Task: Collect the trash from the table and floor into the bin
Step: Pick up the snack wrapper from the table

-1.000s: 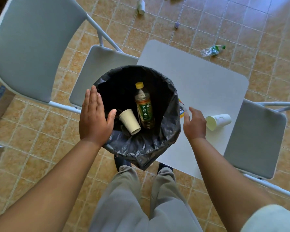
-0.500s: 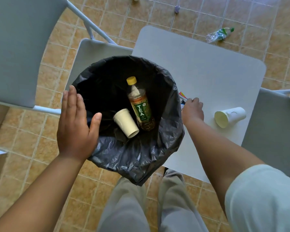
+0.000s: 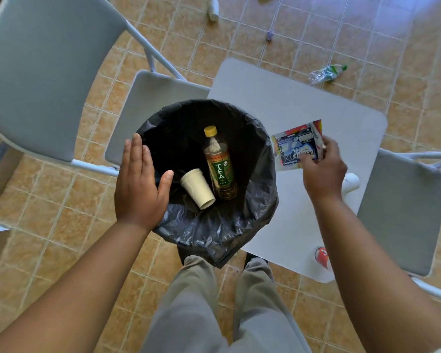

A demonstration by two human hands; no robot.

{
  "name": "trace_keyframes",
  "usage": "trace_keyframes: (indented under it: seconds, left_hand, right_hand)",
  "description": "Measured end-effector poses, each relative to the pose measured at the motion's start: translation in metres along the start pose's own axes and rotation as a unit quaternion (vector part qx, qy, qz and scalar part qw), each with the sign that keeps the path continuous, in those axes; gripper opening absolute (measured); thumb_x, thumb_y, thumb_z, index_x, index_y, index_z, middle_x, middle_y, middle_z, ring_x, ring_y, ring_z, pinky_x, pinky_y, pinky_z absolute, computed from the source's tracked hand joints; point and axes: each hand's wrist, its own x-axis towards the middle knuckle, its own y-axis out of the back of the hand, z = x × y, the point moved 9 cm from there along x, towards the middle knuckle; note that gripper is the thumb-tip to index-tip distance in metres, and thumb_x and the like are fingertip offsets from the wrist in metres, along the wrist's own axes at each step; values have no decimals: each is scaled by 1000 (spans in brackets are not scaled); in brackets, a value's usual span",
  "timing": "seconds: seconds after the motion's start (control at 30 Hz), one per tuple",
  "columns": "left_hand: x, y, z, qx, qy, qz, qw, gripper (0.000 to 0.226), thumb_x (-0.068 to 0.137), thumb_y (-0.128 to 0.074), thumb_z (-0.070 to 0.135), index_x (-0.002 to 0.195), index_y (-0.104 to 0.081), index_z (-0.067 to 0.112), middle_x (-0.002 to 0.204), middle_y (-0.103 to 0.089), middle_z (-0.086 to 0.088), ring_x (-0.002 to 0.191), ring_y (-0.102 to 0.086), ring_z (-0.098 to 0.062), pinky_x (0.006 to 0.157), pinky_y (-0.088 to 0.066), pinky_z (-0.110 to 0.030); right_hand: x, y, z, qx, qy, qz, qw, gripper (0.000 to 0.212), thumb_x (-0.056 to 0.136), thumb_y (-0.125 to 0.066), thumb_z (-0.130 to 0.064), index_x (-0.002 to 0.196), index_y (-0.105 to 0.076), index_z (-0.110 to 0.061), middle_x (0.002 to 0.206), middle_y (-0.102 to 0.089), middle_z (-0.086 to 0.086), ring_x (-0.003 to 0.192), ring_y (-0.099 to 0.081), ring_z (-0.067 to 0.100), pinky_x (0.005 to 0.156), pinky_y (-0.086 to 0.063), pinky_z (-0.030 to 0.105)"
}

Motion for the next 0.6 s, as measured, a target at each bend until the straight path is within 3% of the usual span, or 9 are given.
trace_keyframes:
  seconds: [0.07,0.17,0.27,0.4,0.53,0.6]
  left_hand:
    - [0,1,1,1,3,-8,1000,72,98,-32,48,150,-23,-2,162,-8,-12,150,-1,-23,121,-13,-41]
    - [0,2,0,1,4,-17,1000,73,98,-30,48,150,-22,-2,162,-8,-12,150,-2,-24,121,-13,-41]
    - [0,2,0,-2,4,-23,1000,72,98,-32,47,149,-24,-3,162,-8,-13,150,-4,-26,121,-12,-41]
    - [0,2,0,11,2,-30,999,73,98,-29,49,149,-24,-4,162,-8,-14,150,-3,-27,121,-13,-42]
    - [0,2,-1,7,3,-29,1000,73,98,-30,48,149,-25,-4,162,-8,-14,150,-3,-26,121,-13,-42]
    - [0,3,0,6,1,-26,1000,73,98,-30,48,148,-25,-4,162,-9,-14,150,-4,-27,121,-13,-42]
  right_hand:
    - [-13,40,-44,96,43,56,993,47,84,-71,-23,126,-49,-25,107,-69,-4,92,-69,7,72,-53,11]
    - [-36,77,-104,207,113,84,968,47,84,-75,-29,121,-48,-35,110,-70,-5,97,-70,8,72,-61,30]
    - [-56,63,-145,210,157,24,965,45,85,-75,-27,125,-54,-30,113,-70,-4,100,-70,11,77,-60,37]
    - [-88,-12,-175,81,217,-123,965,52,80,-77,-19,129,-59,-23,107,-69,-8,87,-65,-1,80,-54,21]
    - [-110,-93,-164,-84,209,-290,930,65,89,-68,-20,147,-40,-20,131,-59,6,114,-58,21,93,-49,30]
    - [-117,-116,-151,-183,211,-335,900,70,92,-63,-26,152,-28,-21,135,-53,9,119,-53,27,93,-48,35]
